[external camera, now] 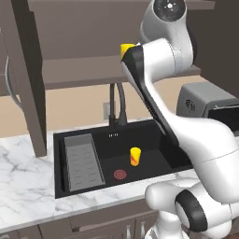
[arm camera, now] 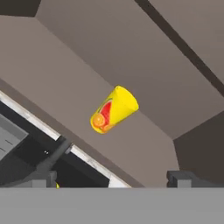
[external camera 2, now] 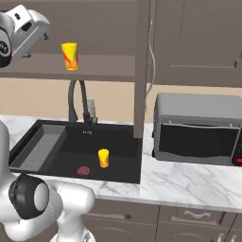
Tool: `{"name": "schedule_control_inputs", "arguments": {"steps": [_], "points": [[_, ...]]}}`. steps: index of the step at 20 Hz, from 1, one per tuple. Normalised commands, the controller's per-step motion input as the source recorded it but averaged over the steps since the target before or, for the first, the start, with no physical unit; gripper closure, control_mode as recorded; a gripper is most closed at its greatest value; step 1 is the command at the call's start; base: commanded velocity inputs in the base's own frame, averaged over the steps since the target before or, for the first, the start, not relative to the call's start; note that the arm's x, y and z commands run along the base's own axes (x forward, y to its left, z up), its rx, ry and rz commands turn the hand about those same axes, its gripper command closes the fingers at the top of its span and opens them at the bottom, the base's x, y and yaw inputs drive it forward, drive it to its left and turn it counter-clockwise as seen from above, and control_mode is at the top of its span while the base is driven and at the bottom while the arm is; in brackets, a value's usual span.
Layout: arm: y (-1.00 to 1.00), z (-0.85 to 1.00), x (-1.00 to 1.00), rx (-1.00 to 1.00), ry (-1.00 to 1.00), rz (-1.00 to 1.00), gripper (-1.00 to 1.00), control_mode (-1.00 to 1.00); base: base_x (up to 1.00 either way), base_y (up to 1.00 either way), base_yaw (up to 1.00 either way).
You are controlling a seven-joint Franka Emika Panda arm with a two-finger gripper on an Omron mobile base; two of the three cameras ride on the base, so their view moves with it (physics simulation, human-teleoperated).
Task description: Open the cabinet directly in front. Then move the beer and the cup to the dining counter with the candle on it.
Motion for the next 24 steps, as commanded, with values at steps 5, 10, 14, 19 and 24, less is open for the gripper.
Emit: {"name": "schedule_control_inputs", "arguments": {"steps": [5,10,14,19,24], "points": [[0.0,-0.1,0.05,0.0,0.02,0.0,-1.0,-1.0,0.0,0.0,0.0],[0.0,-0.19,0.33,-0.05,0.06,0.0,-1.0,-1.0,0.0,0.0,0.0],[0.0,-0.3,0.35,-0.12,0.07,0.0,-1.0,-1.0,0.0,0.0,0.0],[0.01,-0.16,0.27,-0.13,0.0,0.0,-1.0,-1.0,0.0,0.0,0.0],[0.07,-0.02,0.4,-0.05,0.0,0.0,-1.0,-1.0,0.0,0.0,0.0]]}}
